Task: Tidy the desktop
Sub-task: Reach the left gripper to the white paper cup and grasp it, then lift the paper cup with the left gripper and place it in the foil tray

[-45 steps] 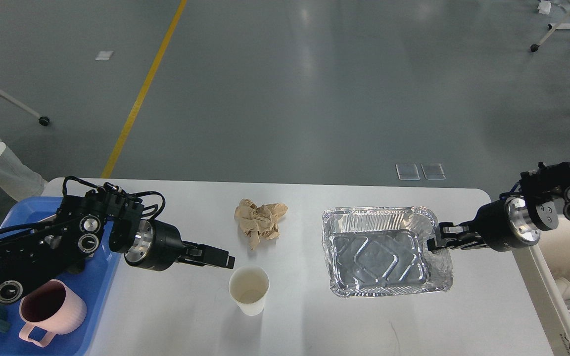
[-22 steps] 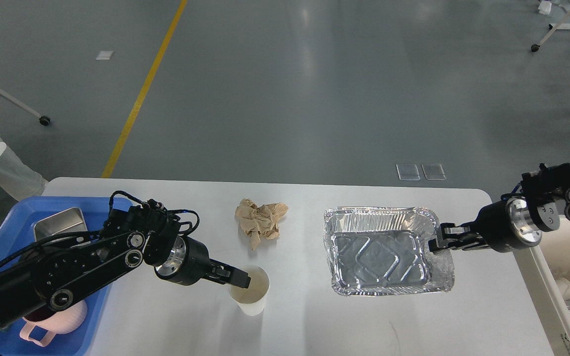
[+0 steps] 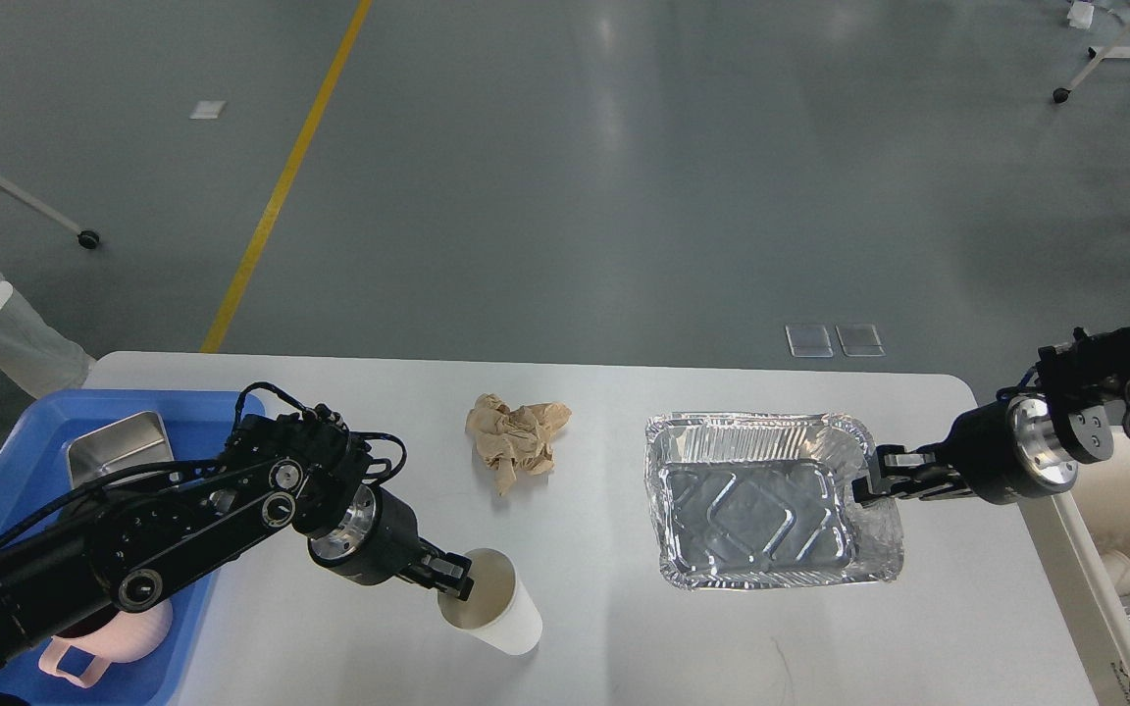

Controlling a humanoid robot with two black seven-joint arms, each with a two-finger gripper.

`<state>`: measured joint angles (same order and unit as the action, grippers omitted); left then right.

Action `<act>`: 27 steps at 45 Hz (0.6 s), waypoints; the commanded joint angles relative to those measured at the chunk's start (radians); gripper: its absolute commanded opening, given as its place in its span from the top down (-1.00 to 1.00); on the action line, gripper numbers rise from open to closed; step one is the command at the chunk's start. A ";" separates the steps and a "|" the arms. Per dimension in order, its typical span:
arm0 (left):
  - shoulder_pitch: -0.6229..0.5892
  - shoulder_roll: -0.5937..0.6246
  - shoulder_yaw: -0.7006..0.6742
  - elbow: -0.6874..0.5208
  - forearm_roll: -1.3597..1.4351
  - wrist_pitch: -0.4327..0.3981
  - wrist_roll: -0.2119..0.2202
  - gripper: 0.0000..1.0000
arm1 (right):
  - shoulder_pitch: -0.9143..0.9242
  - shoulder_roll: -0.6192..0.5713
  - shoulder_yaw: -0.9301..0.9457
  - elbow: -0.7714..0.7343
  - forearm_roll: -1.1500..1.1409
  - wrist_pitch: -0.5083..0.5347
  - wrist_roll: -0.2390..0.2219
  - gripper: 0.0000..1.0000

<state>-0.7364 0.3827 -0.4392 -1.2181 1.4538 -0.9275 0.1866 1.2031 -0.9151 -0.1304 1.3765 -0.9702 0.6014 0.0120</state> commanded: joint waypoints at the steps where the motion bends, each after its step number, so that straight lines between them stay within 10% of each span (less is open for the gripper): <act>1: 0.000 0.002 -0.006 0.002 -0.003 -0.007 0.008 1.00 | -0.003 -0.002 0.000 0.000 -0.001 0.000 0.000 1.00; 27: -0.001 0.105 -0.266 -0.003 -0.096 -0.032 0.005 1.00 | -0.010 0.001 0.003 -0.002 -0.001 -0.002 0.000 1.00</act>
<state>-0.7306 0.4450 -0.6327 -1.2203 1.4046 -0.9596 0.1919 1.1927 -0.9158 -0.1273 1.3744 -0.9710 0.5982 0.0123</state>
